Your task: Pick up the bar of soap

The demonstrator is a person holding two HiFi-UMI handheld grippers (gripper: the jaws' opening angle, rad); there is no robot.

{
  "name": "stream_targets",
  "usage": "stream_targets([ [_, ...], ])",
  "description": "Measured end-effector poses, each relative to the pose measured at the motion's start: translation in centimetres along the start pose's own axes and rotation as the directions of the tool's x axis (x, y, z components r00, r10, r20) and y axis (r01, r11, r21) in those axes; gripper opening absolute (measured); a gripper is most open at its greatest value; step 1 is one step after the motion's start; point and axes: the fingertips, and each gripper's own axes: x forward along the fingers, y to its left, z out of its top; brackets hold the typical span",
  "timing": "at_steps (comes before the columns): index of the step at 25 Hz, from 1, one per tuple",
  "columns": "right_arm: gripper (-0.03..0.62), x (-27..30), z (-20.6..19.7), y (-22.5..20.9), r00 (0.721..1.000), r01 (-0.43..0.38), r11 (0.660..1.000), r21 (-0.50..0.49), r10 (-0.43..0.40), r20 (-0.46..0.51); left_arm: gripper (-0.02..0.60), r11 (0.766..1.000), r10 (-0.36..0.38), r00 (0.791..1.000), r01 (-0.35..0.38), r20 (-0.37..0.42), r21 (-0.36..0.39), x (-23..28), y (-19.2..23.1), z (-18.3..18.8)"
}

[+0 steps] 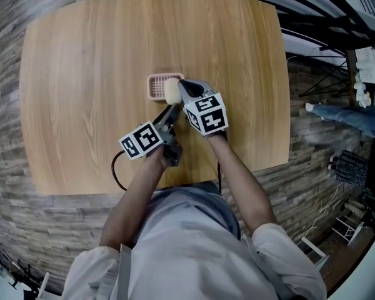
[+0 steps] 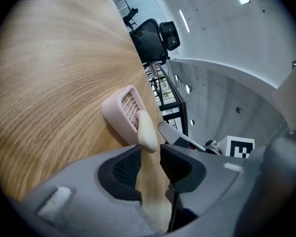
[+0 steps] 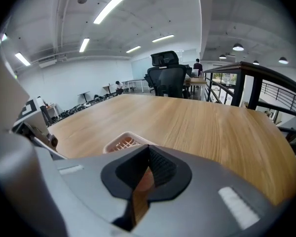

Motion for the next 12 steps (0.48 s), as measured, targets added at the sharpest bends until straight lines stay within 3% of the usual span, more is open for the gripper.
stream_targets([
  [12,0.003,0.6,-2.1,-0.4,0.995,0.051,0.998,0.042,-0.048,-0.082,0.132,0.999,-0.018,0.999,0.019,0.032,-0.033,0.9,0.5,0.7],
])
